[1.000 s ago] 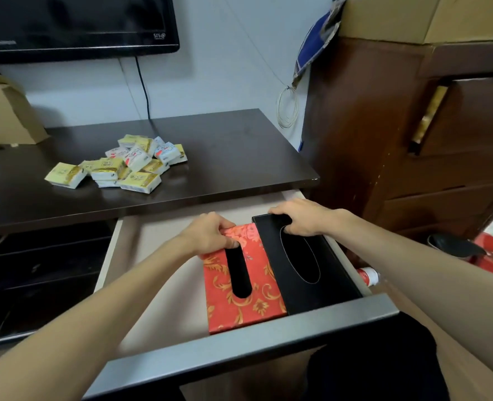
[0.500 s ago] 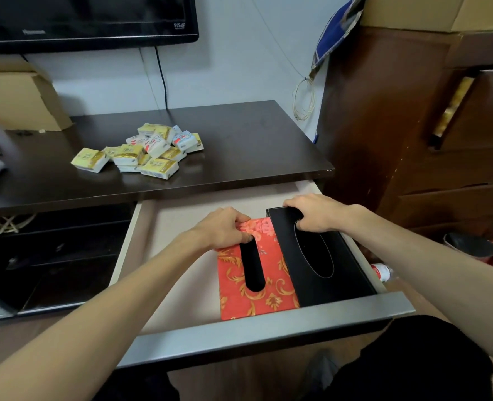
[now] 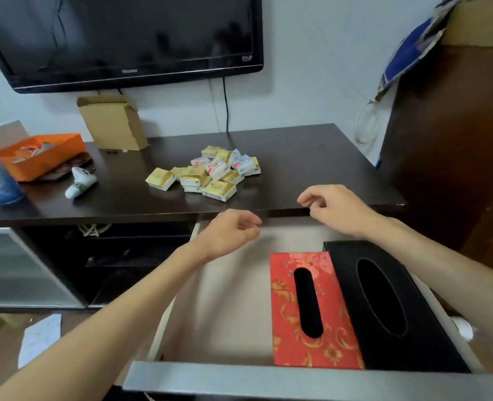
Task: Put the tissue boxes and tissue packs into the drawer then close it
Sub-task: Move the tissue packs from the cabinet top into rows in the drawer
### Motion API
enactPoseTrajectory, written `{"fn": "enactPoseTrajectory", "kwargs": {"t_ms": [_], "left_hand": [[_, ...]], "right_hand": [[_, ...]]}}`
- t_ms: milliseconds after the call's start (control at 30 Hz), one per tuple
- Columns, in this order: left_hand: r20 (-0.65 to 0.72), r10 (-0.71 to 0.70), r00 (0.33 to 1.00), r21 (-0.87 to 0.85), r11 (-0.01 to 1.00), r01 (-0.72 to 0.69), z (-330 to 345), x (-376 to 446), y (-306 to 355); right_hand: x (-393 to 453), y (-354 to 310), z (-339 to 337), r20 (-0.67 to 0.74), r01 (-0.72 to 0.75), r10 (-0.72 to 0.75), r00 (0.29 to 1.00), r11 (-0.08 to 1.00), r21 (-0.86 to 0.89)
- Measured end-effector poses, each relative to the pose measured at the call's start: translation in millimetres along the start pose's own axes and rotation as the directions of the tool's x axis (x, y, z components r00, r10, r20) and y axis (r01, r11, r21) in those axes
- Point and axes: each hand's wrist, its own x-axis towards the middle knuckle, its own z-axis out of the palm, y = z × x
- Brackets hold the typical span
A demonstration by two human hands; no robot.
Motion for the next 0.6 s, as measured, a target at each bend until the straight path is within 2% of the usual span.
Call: {"fn": "enactPoseTrajectory", "kwargs": {"t_ms": [100,200,300,400,467,600], "left_hand": [[-0.178,-0.04,0.983,0.017,0.999,0.044,-41.1,14.5,-18.4],[-0.312,-0.047,0.949,0.191,0.975,0.111,-67.8,39.2,-33.8],[-0.279,0.009,0.96,0.424,0.898,0.115,-67.1,66.5,-45.9],[-0.233,0.052,0.971,0.625,0.773,0.108,-57.2,85.5,-57.7],[-0.241,0.095,0.966,0.658,0.748,0.091,-55.6,90.4,-67.2],[-0.204,0.105,0.973,0.591,0.806,0.037,-61.5,89.6,-83.6]], "right_hand": [[40.3,-24.3,5.3,-0.017,0.014,-0.012,1.0,0.992,0.129],[87.5,-41.6,16.5,-0.05,0.009,-0.003,0.999,0.991,0.131],[135.1,-48.1,32.0,-0.05,-0.031,0.033,0.998,0.998,0.049],[180.7,-44.4,45.4,-0.017,-0.082,0.081,0.997,0.994,-0.065],[205.1,-39.4,51.2,0.015,-0.115,0.117,0.993,0.989,-0.089],[239.3,-31.7,56.1,0.175,-0.073,0.088,0.981,0.993,-0.088]]}}
